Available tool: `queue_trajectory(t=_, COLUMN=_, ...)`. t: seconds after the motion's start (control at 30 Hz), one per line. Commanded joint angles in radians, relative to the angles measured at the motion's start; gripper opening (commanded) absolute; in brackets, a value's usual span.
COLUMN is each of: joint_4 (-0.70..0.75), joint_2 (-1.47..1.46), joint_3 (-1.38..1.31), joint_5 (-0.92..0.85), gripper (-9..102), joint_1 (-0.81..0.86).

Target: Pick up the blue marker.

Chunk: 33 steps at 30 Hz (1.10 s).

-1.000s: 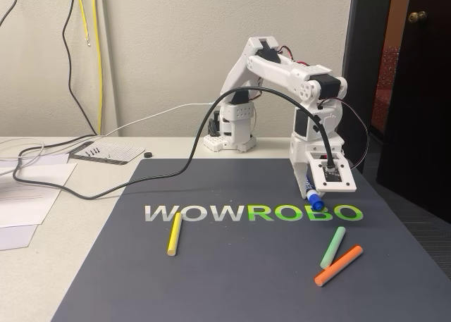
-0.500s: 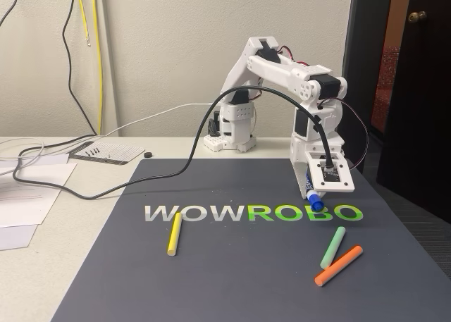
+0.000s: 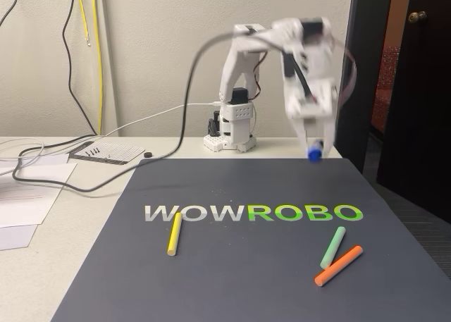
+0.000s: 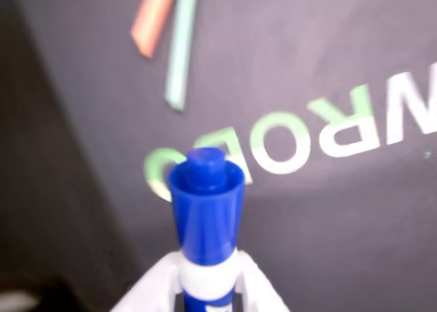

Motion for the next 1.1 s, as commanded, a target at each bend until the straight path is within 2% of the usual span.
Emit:
queue_trajectory(t=0.0, joint_4=-0.031, joint_2=0.206, joint_3=-0.031, joint_5=0.135, gripper=0, joint_1=0.058)
queue_trajectory(t=0.27, joint_4=-0.086, joint_2=0.426, joint_3=0.006, joint_5=0.440, gripper=0, joint_1=0.265)
queue_trajectory(t=0.33, joint_4=-0.206, joint_2=0.543, joint_3=0.170, joint_5=0.508, gripper=0, joint_1=0.318)
queue_trajectory(t=0.4, joint_4=-0.442, joint_2=0.741, joint_3=0.479, joint_5=0.574, gripper=0, joint_1=0.371)
queue_trajectory(t=0.47, joint_4=-0.609, joint_2=0.922, joint_3=0.769, joint_5=0.609, gripper=0, joint_1=0.417)
queue_trajectory(t=0.63, joint_4=-0.781, joint_2=1.117, joint_3=1.127, joint_5=0.624, gripper=0, joint_1=0.460)
queue_trajectory(t=0.83, joint_4=-0.881, joint_2=1.324, joint_3=1.399, joint_5=0.698, gripper=0, joint_1=0.497)
queue_trajectory(t=1.07, joint_4=-0.913, joint_2=1.502, joint_3=1.600, joint_5=0.750, gripper=0, joint_1=0.517)
